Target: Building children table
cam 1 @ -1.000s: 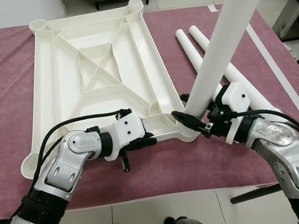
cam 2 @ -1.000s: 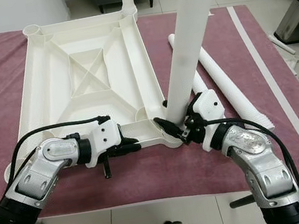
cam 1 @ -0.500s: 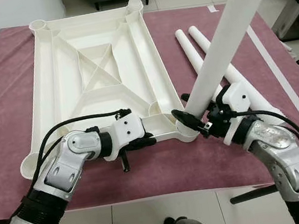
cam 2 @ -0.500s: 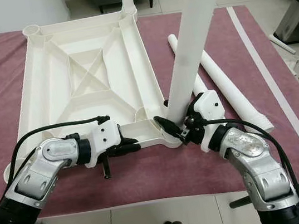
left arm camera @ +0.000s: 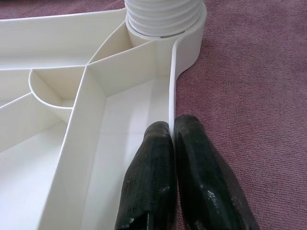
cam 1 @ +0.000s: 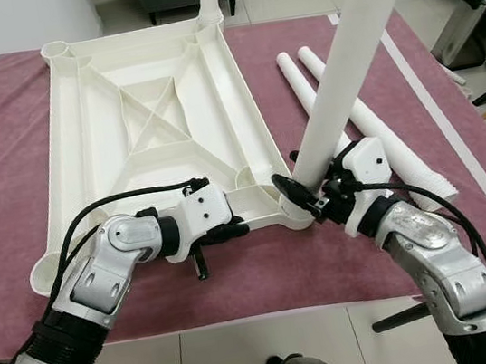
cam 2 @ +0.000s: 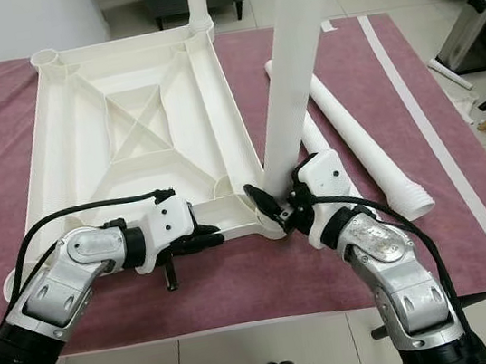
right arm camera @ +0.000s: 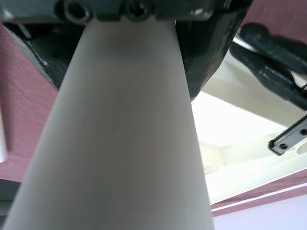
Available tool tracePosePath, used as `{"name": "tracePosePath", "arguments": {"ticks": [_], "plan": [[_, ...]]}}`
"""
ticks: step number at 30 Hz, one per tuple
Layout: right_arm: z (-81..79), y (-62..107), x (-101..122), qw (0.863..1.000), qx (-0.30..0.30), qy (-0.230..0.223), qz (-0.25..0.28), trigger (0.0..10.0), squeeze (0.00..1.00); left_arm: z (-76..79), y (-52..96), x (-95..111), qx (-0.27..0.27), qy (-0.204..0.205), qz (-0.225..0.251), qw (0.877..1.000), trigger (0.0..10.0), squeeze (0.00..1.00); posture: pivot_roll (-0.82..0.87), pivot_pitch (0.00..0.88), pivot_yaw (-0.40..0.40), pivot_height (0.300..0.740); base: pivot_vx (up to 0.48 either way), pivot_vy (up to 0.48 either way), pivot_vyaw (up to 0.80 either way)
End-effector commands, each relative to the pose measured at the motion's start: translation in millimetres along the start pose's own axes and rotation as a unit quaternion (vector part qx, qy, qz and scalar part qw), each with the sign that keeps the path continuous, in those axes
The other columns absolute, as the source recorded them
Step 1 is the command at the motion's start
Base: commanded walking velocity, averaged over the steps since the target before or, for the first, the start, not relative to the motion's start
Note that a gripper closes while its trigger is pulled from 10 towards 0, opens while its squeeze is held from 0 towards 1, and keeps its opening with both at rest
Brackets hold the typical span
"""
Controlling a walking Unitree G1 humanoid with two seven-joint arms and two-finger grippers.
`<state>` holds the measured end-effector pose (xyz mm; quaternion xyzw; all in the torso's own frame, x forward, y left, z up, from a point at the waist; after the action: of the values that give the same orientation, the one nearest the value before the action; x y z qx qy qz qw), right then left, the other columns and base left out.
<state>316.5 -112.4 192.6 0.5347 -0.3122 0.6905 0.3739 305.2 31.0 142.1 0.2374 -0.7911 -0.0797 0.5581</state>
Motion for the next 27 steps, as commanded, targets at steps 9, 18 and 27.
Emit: {"name": "tracePosePath", "arguments": {"ticks": [9, 18, 27], "plan": [[16.5, 14.7, -81, 0.964, -0.197, -0.055, -0.171, 0.0, 0.00, 3.5, 2.4, 0, 0.000, 0.008, 0.006, 1.000, 10.0, 0.00, 0.04, 0.199, 0.040, 0.740, 0.000, 0.000, 0.00], [25.5, 28.6, -95, 0.927, -0.299, -0.057, -0.218, 0.0, 0.00, 4.6, 1.7, 0, -0.003, 0.008, 0.007, 1.000, 10.0, 0.00, 0.04, 0.197, 0.037, 0.740, 0.000, 0.000, 0.00], [20.8, 31.0, -93, 0.917, -0.329, -0.049, -0.218, 0.0, 0.00, 5.5, 1.6, 0, -0.004, 0.009, 0.009, 1.000, 10.0, 0.00, 0.04, 0.193, 0.030, 0.740, 0.000, 0.000, 0.00]]}}
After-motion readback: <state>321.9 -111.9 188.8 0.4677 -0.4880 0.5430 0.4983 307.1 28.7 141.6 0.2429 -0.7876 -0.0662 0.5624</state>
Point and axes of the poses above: a point about 5 cm out from each wrist's last joint towards the gripper, its own y axis pointing back from the gripper into the wrist, its own x axis along the axis of the wrist's last joint, z = x × y, the point moved 6 cm from there along -y, pointing out of the wrist towards the gripper, and after that the axes turned 1 degree about y, right-handed, at the moved point
